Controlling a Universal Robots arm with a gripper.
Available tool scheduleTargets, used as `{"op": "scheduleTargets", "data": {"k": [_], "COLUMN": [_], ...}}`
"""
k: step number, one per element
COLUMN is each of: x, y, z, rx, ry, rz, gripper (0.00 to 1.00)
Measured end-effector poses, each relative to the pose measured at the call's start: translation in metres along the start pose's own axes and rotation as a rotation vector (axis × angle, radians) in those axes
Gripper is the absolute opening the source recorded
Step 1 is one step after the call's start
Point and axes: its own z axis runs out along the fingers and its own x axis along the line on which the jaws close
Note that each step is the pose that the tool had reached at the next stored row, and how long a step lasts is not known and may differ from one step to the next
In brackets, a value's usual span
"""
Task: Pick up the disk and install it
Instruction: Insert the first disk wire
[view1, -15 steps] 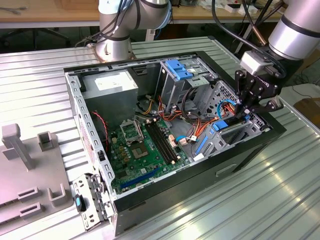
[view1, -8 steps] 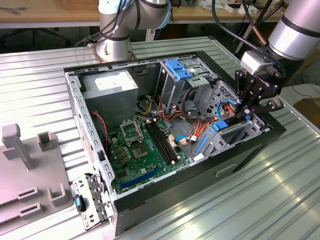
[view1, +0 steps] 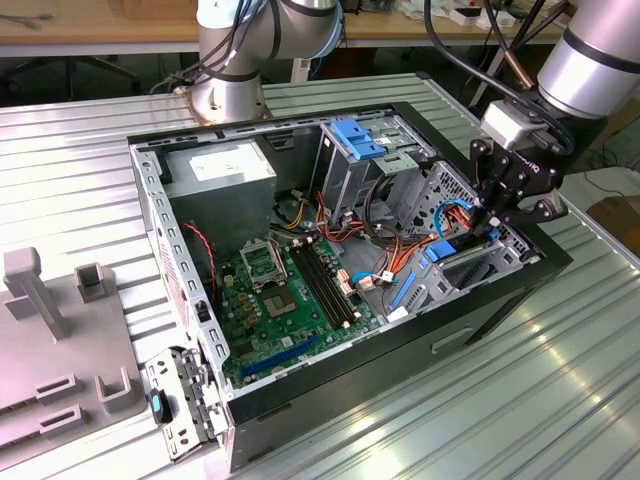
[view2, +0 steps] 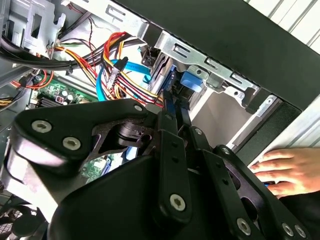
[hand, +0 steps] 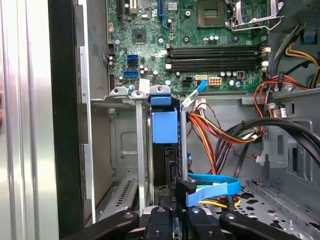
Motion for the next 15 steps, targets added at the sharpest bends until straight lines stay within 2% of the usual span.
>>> {"op": "scheduleTargets", "data": {"k": [7,10,11,15], "x": [-0.0012,-0.0008,-0.0005,-0.0003], "y": [-0.0007,-0.0006,-0.0005,-0.0005], "z": [0.0007,0.0074,0.0089,0.0098], "rx": [0.0001,0.0001,0.0,0.0001], "ry": [-0.0001,-0.0058,-0.0053,-0.0066], "rz": [-0.006,-0.015,-0.015,-0.015], "gripper": [0.17,0.17,0.17,0.17]}}
